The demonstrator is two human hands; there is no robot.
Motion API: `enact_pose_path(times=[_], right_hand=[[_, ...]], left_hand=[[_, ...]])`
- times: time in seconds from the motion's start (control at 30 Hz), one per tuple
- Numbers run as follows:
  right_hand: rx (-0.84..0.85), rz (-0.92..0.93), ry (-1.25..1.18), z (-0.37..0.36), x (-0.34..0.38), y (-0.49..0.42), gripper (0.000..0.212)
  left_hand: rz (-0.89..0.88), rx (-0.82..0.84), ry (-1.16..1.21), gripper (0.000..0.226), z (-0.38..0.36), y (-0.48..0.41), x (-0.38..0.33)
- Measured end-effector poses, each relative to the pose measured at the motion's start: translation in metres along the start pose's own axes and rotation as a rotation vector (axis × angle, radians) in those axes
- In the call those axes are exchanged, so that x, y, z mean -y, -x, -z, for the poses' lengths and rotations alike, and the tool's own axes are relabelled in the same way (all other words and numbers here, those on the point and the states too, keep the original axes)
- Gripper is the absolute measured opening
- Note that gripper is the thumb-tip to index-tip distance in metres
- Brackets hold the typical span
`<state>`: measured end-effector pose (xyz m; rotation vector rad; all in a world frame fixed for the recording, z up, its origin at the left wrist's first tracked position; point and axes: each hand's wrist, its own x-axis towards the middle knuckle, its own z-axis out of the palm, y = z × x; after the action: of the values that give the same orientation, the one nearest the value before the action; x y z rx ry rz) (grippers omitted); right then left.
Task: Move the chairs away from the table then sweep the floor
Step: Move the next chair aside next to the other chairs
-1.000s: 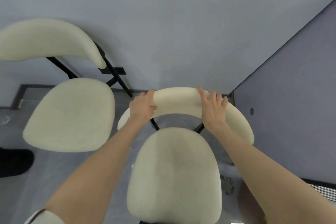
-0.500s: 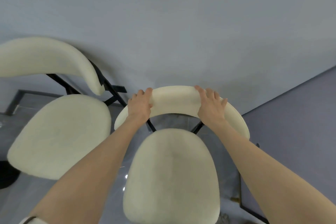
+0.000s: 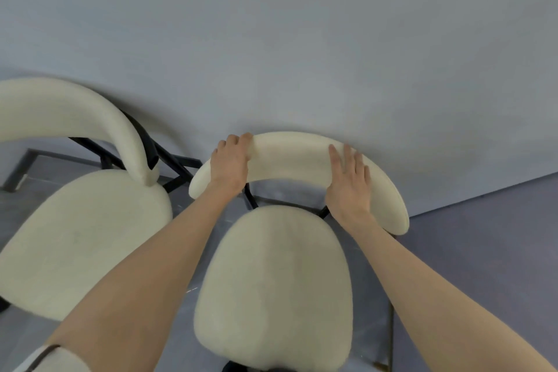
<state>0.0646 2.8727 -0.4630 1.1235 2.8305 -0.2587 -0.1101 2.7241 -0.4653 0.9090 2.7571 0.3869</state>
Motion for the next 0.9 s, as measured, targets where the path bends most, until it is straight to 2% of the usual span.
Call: enact_pose_path(times=[0.23, 0.37, 0.53, 0.9], right_hand=[[0.073, -0.024, 0.0, 0.004, 0.008, -0.003, 0.086], [0.101, -0.043, -0.076, 0.021, 0.014, 0.003, 0.07], [0.052, 0.072, -0.16, 0.037, 0.033, 0.033, 0.06], [0.09, 0.342, -0.32, 0.072, 0.096, 0.144, 0.049]], left_hand=[[-0.013, -0.047, -0.003, 0.055, 0.0, 0.008, -0.007], [0.027, -0.012, 0.091, 0.049, 0.006, 0.025, -0.01], [0.081, 0.011, 0.127, 0.046, 0.033, 0.06, -0.007], [0.242, -0.123, 0.348, 0.044, 0.089, 0.212, 0.033]])
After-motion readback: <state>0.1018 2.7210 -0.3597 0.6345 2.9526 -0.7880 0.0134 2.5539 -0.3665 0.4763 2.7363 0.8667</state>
